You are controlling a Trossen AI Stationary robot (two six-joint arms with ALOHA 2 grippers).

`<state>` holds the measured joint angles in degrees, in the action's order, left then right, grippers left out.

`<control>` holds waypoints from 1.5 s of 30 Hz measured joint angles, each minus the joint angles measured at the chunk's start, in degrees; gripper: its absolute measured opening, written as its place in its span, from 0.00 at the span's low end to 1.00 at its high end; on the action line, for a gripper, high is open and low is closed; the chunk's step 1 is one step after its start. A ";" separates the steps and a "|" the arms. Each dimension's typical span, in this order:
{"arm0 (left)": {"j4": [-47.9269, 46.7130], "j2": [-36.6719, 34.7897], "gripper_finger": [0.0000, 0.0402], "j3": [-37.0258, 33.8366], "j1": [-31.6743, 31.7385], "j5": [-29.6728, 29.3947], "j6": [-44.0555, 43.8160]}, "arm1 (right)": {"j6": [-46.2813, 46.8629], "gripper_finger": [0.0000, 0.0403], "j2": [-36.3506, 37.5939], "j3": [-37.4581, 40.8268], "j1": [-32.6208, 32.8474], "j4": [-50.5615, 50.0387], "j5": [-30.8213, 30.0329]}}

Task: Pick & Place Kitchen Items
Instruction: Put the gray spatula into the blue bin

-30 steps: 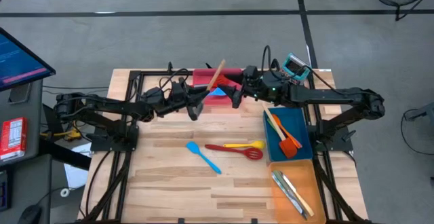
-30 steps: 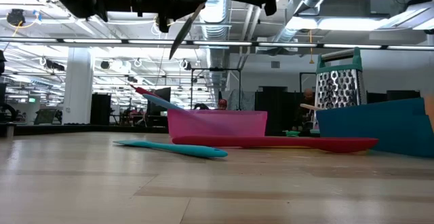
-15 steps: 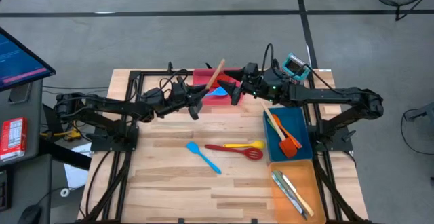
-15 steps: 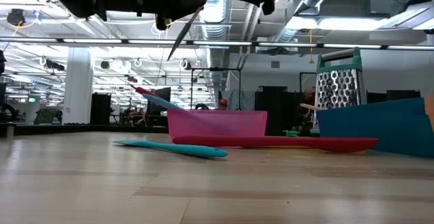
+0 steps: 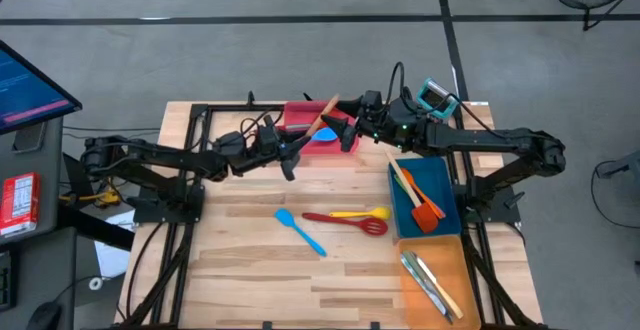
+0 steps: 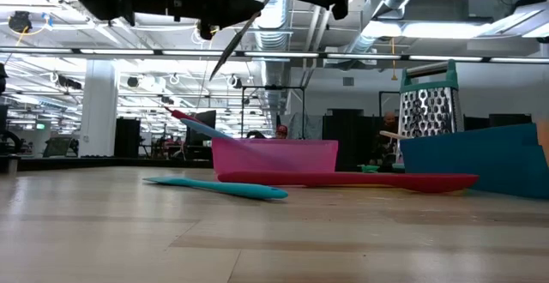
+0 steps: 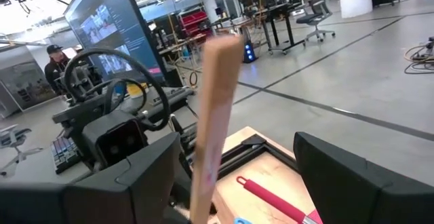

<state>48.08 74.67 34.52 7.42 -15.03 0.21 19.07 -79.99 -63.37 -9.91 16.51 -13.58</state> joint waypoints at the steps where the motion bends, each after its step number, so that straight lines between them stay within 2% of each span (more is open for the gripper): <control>1: 0.19 0.50 0.12 0.57 0.00 -0.04 0.02 | 0.01 0.71 0.00 0.00 -0.13 -0.02 0.02; 9: 0.30 5.31 0.12 3.74 -0.90 -0.02 1.31 | 1.81 0.70 0.02 0.00 -0.38 -1.44 -2.04; 14: 0.41 5.64 0.12 3.85 -0.90 -0.08 1.31 | 5.08 0.61 0.02 0.00 -0.24 -5.36 -2.99; 18: 0.18 5.64 0.12 3.85 -0.89 -0.15 1.31 | 6.97 0.45 0.02 0.00 -0.24 -6.78 -2.97; 23: 0.27 5.64 0.12 3.85 -0.84 -0.57 1.31 | 7.34 0.09 0.02 -0.02 -0.24 -6.88 -2.30; 24: 0.43 5.64 0.12 3.85 -0.82 -0.47 1.30 | 7.59 0.05 0.02 -0.01 -0.22 -6.95 -2.00; 35: 0.35 5.38 0.13 3.85 -0.69 -0.65 1.04 | 9.75 0.01 0.49 0.04 -0.52 -8.00 -1.31; 39: -0.30 3.40 0.16 3.83 -1.27 0.51 0.04 | 9.63 0.01 2.98 0.02 -2.27 -11.81 -1.49; 45: -11.88 -5.55 0.22 3.78 -1.57 0.85 -6.29 | 9.50 0.01 9.81 -0.83 -5.45 -24.37 -1.46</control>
<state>36.20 69.13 38.30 5.85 -14.17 -6.08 28.58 -70.17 -64.20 -15.36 -7.86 -15.05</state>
